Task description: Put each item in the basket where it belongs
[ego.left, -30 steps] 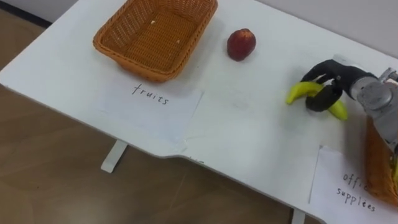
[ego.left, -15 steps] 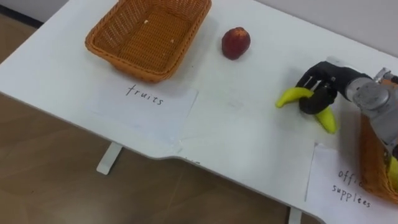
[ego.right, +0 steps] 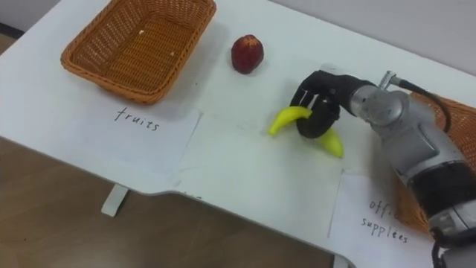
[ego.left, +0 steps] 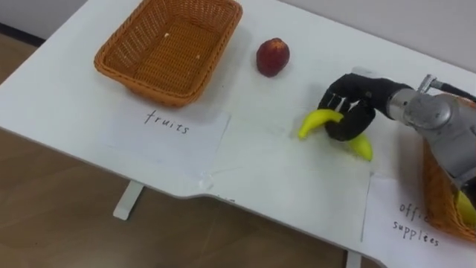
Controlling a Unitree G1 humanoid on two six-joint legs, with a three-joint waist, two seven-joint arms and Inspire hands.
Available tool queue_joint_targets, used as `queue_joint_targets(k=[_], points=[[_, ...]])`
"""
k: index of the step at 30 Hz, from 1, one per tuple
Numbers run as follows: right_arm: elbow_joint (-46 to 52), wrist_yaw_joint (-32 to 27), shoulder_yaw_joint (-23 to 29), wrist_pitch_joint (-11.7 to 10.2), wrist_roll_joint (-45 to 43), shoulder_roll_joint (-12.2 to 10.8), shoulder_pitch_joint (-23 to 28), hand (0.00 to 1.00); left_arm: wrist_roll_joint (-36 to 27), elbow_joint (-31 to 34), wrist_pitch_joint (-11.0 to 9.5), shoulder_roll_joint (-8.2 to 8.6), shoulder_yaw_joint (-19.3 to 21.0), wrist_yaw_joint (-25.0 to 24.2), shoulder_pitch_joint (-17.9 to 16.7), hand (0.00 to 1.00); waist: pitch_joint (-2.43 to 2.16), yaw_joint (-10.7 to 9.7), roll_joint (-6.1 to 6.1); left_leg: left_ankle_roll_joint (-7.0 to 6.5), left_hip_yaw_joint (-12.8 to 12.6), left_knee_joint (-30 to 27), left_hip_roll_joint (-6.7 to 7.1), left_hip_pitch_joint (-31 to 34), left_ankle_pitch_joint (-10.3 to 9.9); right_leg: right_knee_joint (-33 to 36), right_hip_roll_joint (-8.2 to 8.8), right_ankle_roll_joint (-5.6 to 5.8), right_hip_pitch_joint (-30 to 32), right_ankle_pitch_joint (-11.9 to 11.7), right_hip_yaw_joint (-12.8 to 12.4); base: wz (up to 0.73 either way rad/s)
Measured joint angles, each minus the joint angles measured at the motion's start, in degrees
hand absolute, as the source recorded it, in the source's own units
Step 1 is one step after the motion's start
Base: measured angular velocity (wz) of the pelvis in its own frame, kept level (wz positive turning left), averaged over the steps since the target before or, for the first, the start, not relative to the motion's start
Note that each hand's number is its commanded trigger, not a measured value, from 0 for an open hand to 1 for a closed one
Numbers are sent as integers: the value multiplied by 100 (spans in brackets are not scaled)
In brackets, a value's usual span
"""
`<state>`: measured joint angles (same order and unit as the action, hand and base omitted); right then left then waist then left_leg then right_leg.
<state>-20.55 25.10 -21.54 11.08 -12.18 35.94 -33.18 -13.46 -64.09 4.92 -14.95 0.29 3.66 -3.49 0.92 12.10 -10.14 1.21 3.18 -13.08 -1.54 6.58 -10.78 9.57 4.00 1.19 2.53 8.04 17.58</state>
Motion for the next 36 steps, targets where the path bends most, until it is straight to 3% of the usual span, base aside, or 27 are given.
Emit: queue_joint_targets(k=[2,8,13,21,27,32,36], points=[[403,5,192,46,28,-2,63,100,-6,-8,-5,19,191,5,-155,0,-46,-78,11,-4,18,31,1,-58,2,0,-1,2,-57,1,9,8],[654,7,726,126,2,-51,251,100,12,-201,114,62,417,86,-342,0,-33,-76,39,-17,21,133,6,-367,10,-13,0,17,-369,10,-20,9],[695,30,773,205,-187,-151,272,100,55,-186,240,128,566,91,-505,0,-49,-88,121,-19,32,227,12,-543,13,-8,1,51,-548,32,-9,1],[835,-9,879,279,-625,-379,271,100,70,18,244,161,637,117,-531,0,-54,-74,116,-9,71,225,17,-630,46,4,9,58,-642,37,25,3],[1212,-31,928,397,-628,-419,271,100,73,137,244,214,636,126,-651,0,-53,-52,123,-9,93,226,19,-657,46,3,13,58,-673,38,143,1],[1230,-177,936,426,-646,-739,270,100,91,389,344,233,635,165,-883,0,-15,-48,182,-9,165,229,24,-697,46,2,15,60,-732,39,196,4],[1230,-300,954,525,-641,-874,269,100,470,416,429,248,660,188,-876,0,-27,71,216,-7,181,257,27,-686,44,8,16,98,-744,67,224,4]])
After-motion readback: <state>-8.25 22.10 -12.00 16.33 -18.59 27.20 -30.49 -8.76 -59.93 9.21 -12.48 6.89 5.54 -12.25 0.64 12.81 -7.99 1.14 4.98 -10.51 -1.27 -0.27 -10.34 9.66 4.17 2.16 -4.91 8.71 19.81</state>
